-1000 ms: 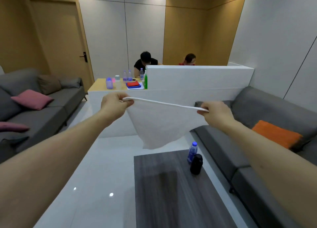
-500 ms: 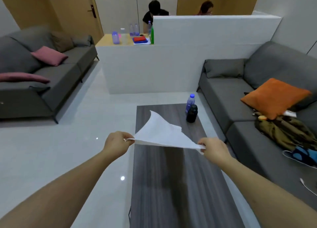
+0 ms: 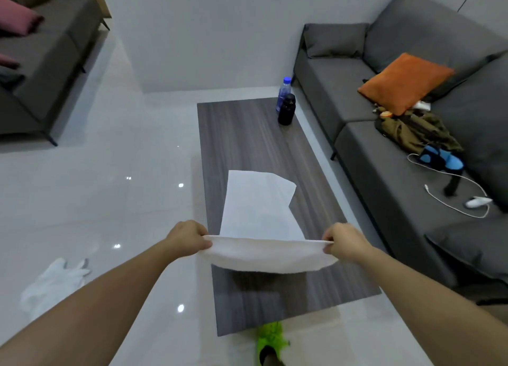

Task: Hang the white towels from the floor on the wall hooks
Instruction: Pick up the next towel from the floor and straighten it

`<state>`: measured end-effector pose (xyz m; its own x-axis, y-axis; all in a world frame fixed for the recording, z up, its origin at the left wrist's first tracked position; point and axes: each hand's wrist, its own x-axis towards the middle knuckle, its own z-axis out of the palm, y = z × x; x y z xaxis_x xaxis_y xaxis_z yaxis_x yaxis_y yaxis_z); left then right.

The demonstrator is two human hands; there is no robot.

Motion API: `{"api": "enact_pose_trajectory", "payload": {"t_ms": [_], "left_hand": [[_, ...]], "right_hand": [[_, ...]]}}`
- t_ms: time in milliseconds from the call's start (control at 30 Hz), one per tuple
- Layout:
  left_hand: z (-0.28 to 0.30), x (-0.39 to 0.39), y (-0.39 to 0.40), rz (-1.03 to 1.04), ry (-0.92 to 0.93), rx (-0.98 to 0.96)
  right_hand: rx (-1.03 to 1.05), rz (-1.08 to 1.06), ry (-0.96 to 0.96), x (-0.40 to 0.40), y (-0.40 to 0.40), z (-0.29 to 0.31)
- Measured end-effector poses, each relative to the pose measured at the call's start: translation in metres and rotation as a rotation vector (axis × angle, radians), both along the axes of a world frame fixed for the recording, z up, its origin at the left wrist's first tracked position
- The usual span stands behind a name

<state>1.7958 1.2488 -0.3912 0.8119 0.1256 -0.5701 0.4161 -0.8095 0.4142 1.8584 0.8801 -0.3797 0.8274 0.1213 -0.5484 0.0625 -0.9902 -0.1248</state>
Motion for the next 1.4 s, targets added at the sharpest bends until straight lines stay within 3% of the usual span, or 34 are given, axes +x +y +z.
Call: {"api": "enact_pose_trajectory", "payload": {"t_ms": [133,267,533,800,933,1067,1233,1400], "left_hand": [[0.014,-0.012,0.005,-0.055,0.031,0.001],[0.041,0.015,0.009,-0.010,-0.124,0.041],[0.109,0.142,0.025,0.046,-0.317,0.153],[0.279,0.293,0.052,0.180,-0.685,0.275],[0.374,0.323,0.055,0.259,-0.940,0.315],[0.433,0.325,0.056,0.326,-1.134,0.327],[0.445,0.303,0.057,0.300,-1.227,0.298],[0.398,0.262,0.051,0.286,-1.139,0.274]], "right_hand": [[0.001,0.006,0.064,-0.021,-0.003,0.009],[0.038,-0.033,-0.005,-0.002,0.002,0.030],[0.107,-0.006,-0.202,0.138,0.025,0.092],[0.258,0.056,-0.601,0.318,0.059,0.250],[0.408,0.064,-0.794,0.355,0.065,0.344],[0.584,0.047,-0.904,0.358,0.063,0.396],[0.602,0.102,-0.990,0.341,0.057,0.398],[0.545,0.109,-0.886,0.306,0.053,0.349]]}}
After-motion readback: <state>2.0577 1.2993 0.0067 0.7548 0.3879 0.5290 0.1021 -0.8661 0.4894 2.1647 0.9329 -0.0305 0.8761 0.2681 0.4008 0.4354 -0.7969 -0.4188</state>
